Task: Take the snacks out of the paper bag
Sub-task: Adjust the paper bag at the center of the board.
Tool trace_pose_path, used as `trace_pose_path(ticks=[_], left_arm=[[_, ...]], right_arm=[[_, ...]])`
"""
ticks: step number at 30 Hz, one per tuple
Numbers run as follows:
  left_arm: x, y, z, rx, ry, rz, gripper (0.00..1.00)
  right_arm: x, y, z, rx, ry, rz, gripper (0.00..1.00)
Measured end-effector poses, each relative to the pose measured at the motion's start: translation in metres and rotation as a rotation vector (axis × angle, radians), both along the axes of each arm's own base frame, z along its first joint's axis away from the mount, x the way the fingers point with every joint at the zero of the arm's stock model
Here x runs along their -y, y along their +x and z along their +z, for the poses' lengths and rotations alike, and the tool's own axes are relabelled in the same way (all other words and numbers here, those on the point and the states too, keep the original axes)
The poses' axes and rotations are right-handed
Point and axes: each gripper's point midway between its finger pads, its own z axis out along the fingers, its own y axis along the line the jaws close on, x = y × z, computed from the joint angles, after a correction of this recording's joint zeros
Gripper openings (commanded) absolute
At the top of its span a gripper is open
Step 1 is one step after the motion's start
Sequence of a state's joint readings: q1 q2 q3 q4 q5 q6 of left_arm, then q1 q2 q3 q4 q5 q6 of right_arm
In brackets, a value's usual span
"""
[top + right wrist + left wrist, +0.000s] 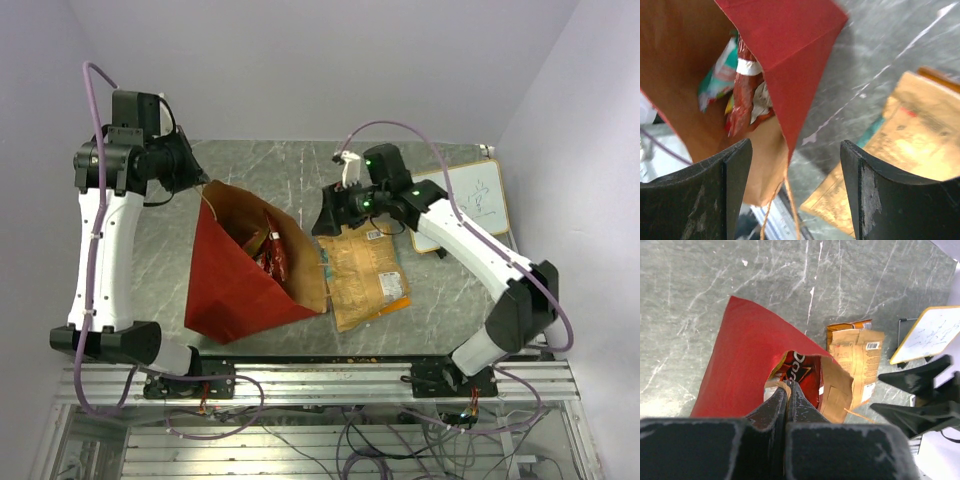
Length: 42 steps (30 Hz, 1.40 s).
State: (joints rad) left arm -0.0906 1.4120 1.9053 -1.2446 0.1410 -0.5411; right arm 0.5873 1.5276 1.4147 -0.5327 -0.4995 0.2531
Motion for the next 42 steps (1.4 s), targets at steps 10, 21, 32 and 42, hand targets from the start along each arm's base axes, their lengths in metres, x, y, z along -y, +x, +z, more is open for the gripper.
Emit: trace_pose_path(ticks=[10, 21, 32, 42], left_arm=[[-0.015, 0.038, 0.021, 0.044, 0.074, 0.006, 0.07], [0.010, 0.025, 0.001, 0.034, -0.028, -0.126, 0.07], [0.011, 0.005, 0.000, 0.033, -0.034, -0.145, 0.07], [0.007, 0.001, -0.001, 0.020, -0.017, -0.132, 0.07]], right_arm=[[-0.064, -0.079, -0.049, -0.239, -0.090, 0.252, 0.66], [-0.086, -0.095, -0.046, -0.212, -0.083, 0.248, 0.82], [0.023, 0.058, -0.043, -0.200, -0.099, -0.246, 0.95], [-0.016, 0.009, -0.124, -0.493, -0.065, 0.103, 0.49]])
